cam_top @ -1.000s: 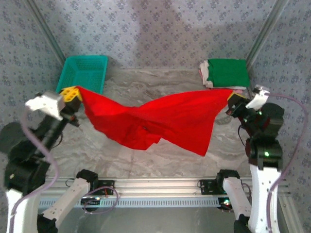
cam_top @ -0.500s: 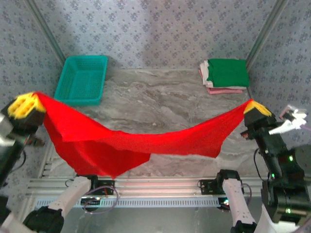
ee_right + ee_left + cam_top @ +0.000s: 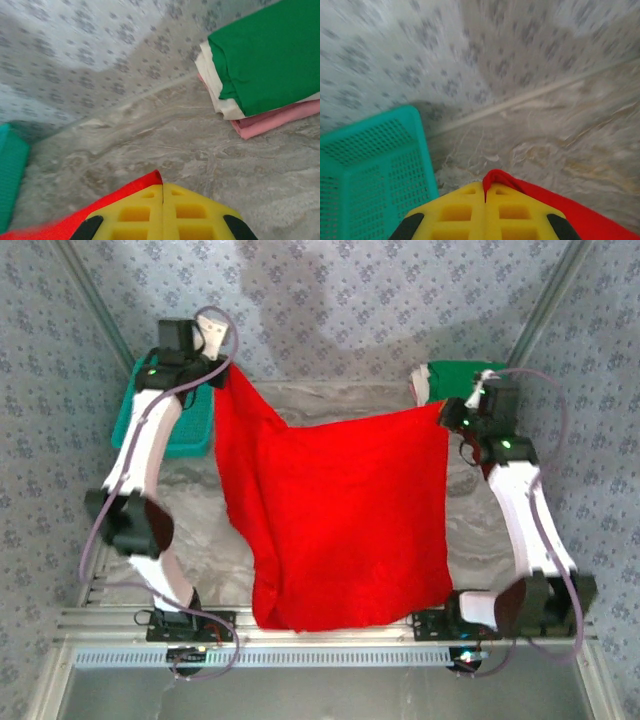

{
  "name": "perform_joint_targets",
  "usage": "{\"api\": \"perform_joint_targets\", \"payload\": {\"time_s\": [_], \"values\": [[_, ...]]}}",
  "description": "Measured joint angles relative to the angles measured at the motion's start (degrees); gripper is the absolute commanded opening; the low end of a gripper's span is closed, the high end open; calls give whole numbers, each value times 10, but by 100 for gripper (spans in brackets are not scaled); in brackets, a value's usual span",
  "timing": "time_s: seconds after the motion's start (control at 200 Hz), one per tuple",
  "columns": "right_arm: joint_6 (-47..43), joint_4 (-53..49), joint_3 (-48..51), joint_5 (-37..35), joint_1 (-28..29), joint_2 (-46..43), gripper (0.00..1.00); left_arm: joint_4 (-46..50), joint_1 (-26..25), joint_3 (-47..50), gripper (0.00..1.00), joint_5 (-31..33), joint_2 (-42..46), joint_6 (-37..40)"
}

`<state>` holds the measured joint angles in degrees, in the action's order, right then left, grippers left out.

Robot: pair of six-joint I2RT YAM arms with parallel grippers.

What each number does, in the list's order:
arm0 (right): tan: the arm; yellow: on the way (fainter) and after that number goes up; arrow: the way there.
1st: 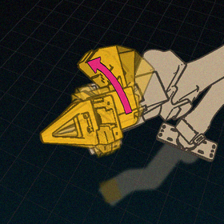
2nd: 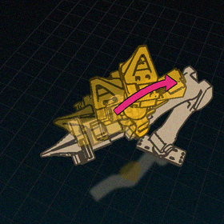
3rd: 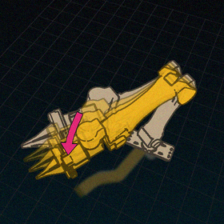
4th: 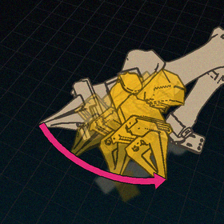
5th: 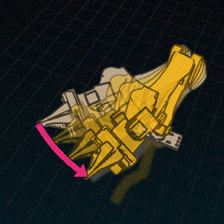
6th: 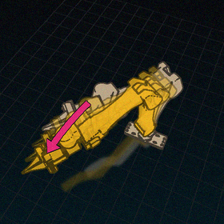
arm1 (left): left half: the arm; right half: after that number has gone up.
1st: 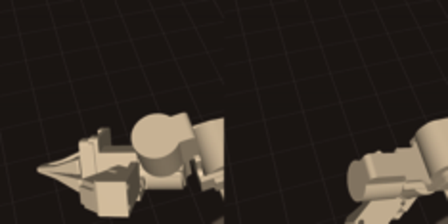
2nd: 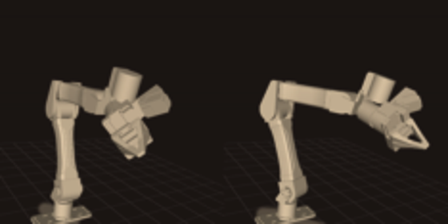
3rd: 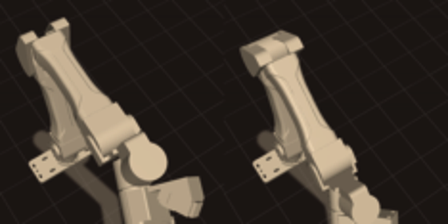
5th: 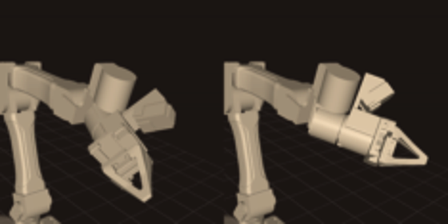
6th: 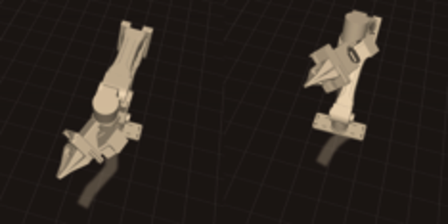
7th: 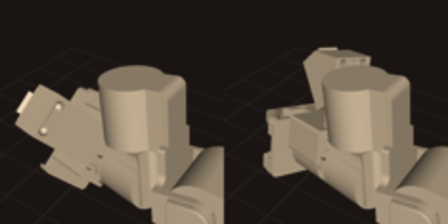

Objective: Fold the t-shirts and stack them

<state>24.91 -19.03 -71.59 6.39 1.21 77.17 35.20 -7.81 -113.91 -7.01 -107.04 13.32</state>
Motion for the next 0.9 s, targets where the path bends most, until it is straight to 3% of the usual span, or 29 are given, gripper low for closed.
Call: {"api": "perform_joint_targets", "payload": {"time_s": [0.135,0.255,0.275,0.33,0.355,0.4,0.445,0.585,0.675,0.814,0.899], "values": [[1,73,-22,-26,8,163,0,9,0,-167,0,0,-199,13],[1,94,-97,-34,8,306,0,43,-1,-438,5,10,-396,32],[1,96,-115,-37,9,329,1,47,-1,-484,11,12,-429,36],[0,98,-162,-44,11,378,20,48,-1,-566,50,18,-490,47],[-1,97,-183,-46,12,397,30,47,-1,-578,62,20,-503,53],[-3,98,-226,-52,12,430,38,43,-1,-576,87,24,-513,57],[-2,96,-263,-57,14,454,43,32,-1,-556,97,26,-513,59],[-11,77,-341,-67,19,478,54,23,-1,-511,98,30,-495,51],[-16,70,-344,-74,25,458,55,41,-1,-506,98,32,-468,41],[-16,76,-247,-75,40,361,57,78,-1,-484,97,32,-369,10],[-14,85,-157,-71,51,282,57,70,-2,-388,97,30,-254,-27]]}}
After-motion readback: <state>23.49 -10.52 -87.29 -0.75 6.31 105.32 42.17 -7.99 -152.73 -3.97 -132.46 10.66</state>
